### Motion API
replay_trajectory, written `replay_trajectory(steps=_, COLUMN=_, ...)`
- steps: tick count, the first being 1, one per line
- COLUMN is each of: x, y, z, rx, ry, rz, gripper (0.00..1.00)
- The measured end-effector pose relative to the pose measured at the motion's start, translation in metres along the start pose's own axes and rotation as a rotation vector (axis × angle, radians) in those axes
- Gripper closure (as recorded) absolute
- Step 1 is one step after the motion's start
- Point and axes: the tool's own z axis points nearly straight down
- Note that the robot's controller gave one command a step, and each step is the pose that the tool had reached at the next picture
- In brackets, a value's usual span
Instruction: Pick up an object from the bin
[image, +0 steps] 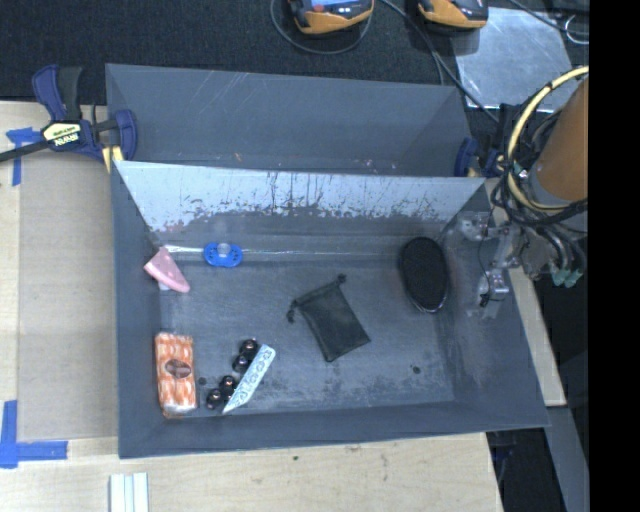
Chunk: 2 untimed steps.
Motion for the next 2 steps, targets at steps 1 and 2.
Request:
replay_trajectory(steps=1, x=-0.001, y=0.001, z=-0.005, rx=0.002, ry=-0.009, rz=-0.004, gripper=0.0)
replay_trajectory(steps=2, x=-0.033, y=0.046, z=0.062, rx=0.001, ry=-0.008, rz=-0.152, gripper=0.0)
